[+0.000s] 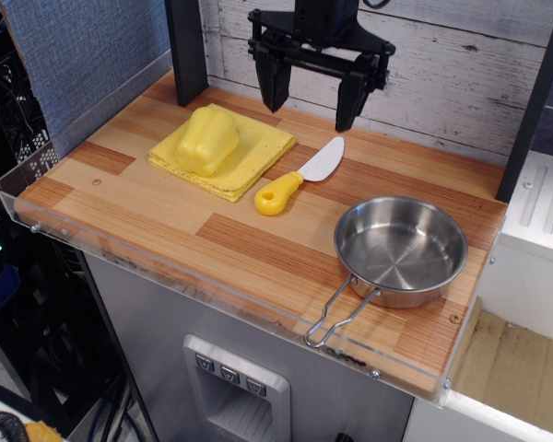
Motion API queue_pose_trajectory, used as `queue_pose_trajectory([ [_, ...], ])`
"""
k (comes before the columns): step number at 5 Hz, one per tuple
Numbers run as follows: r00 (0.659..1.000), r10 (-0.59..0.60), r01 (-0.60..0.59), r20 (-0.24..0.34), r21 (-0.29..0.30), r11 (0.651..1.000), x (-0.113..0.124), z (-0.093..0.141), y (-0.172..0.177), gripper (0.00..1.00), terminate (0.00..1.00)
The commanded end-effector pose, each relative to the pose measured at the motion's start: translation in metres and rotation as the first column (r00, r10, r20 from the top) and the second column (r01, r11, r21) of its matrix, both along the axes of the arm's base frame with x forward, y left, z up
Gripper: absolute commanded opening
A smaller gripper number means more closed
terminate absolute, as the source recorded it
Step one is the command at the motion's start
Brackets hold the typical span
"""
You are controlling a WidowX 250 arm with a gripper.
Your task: Place the yellow pepper on the yellow towel
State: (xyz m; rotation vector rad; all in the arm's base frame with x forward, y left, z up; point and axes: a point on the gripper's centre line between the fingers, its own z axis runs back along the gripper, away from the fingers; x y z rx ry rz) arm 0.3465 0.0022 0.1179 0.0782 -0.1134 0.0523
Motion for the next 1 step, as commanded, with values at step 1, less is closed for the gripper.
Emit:
queue_pose_trajectory([
  [1, 0.998, 0.002, -0.002, 0.060, -0.003, 1.000, -0.0036, 0.0183, 0.0007, 1.00, 1.00],
])
